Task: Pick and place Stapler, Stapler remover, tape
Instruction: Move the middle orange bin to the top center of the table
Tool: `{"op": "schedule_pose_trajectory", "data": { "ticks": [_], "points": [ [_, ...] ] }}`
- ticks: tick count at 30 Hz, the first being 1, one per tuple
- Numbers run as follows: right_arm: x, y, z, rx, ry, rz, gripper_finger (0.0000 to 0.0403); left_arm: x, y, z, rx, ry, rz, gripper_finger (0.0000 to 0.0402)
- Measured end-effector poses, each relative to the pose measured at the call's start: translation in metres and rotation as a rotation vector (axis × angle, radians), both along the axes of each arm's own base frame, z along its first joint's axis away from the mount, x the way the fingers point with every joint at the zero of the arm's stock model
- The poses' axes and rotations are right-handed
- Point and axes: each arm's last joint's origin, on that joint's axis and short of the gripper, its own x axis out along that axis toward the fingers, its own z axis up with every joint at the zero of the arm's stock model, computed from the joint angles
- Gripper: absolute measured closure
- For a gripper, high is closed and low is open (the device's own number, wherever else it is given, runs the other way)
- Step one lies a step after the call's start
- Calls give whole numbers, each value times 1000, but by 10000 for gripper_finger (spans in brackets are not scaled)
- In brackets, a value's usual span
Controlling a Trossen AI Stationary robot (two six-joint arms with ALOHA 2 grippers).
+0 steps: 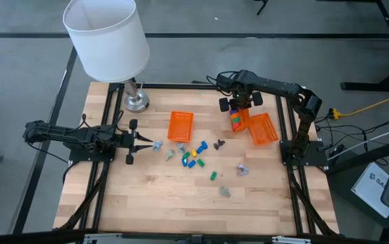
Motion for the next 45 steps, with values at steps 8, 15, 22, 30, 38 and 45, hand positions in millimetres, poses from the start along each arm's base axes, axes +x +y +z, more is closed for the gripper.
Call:
{"op": "schedule_pose_trajectory", "data": {
  "ticks": [8, 15, 22, 30, 38, 45],
  "points": [
    [1, 0, 4, 0, -2, -2, 291, 0, 0, 0, 0, 1, 0, 324],
    [6, 0, 21, -59, -9, 10, 291, 0, 0, 0, 0, 0, 0, 323],
    [8, -1, 19, -50, -8, -15, 290, 0, 0, 0, 0, 0, 0, 322],
    [23, 3, 7, -23, 66, 5, 290, 0, 0, 0, 0, 0, 0, 324],
    [38, 0, 1, -9, 183, -9, 290, 0, 0, 0, 0, 0, 0, 324],
    [41, -2, -19, 35, 255, 12, 290, 0, 0, 0, 0, 0, 0, 322]
  ]
}}
